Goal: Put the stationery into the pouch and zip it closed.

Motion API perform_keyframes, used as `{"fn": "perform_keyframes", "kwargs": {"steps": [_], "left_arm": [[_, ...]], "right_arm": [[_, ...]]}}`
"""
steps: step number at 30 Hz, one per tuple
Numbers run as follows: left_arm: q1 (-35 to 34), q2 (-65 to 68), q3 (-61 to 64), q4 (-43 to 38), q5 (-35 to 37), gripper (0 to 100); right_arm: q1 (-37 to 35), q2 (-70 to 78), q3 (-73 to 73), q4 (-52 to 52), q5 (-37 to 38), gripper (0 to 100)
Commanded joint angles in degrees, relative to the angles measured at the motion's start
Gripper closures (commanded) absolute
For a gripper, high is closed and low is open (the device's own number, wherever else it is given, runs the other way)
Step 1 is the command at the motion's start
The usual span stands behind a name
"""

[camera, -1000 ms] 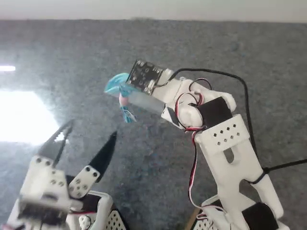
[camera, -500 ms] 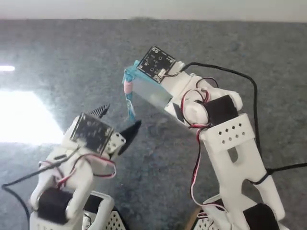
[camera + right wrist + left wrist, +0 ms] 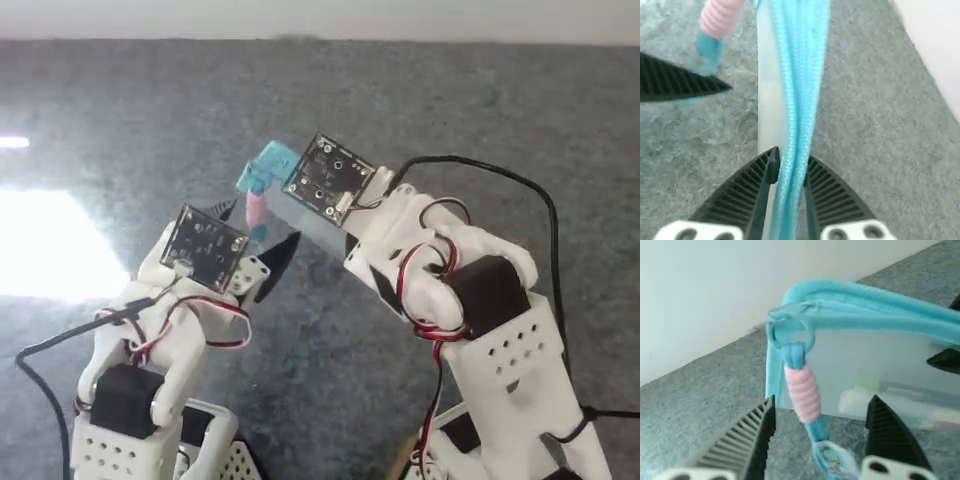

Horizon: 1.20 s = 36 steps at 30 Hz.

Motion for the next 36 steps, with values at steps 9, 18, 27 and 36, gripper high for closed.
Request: {"fn": "perform_keyframes", "kwargs": {"steps": [9,18,27,36], "left_arm": [[1.3,0.5,-3.5,-1.7,1.9,89],[1.4,0.2,-7.1,1.1,1.8,99],[1.1,0.7,-13.0,6.6,-0.8,99],[0.9,0.7,-8.2,3.0,-1.6,99]], "right_arm": [[-4.5,-8.7,-0.6,5.2,-0.5,99.1],[-2.2,-8.7,3.5,4.5,-0.2,99.1],[1.3,-11.9,10.2,0.9,1.4,99.1],[1.3,-26.9,10.2,5.7,3.0,99.1]]}}
